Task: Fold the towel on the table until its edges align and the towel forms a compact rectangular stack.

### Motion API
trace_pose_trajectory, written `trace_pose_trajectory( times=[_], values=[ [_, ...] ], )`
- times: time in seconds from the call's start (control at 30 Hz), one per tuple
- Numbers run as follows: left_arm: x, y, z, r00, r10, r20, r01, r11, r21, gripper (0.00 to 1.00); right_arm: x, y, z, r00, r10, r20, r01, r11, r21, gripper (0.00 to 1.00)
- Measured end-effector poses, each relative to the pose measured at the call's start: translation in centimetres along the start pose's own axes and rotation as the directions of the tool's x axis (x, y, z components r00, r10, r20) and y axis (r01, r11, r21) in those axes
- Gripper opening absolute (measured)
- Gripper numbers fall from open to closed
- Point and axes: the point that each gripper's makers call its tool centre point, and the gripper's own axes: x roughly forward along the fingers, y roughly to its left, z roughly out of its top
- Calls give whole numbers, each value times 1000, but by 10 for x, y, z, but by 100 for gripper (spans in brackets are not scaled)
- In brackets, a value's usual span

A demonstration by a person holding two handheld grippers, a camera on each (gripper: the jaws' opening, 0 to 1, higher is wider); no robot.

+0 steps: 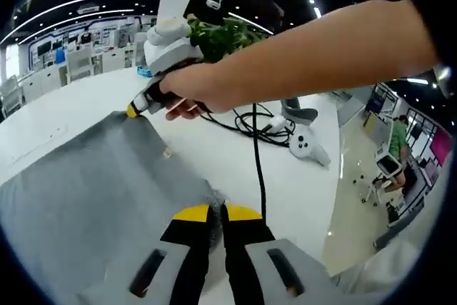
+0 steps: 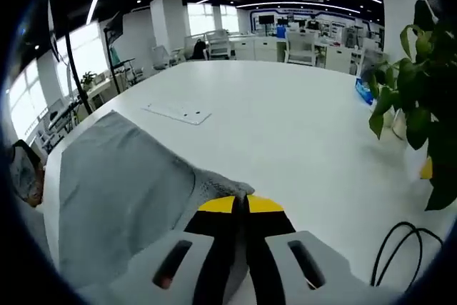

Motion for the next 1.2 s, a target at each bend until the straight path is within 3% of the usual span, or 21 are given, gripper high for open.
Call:
trace_pose_trajectory(
  times=[0.53, 0.63, 1.2],
  values=[
    [-25, -28, 56, 992, -36, 121, 34, 999, 22, 5, -49, -16, 24, 995, -62, 75, 57, 996, 65, 1],
    [-27, -33, 72, 986, -42, 159, 42, 999, 0, 5, -60, -19, 32, 993, -75, 93, 67, 994, 81, 1],
    [-48, -44, 118, 962, -57, 266, 52, 998, 27, 5, -99, -30, 70, 981, -115, 159, 101, 991, 90, 2]
  ],
)
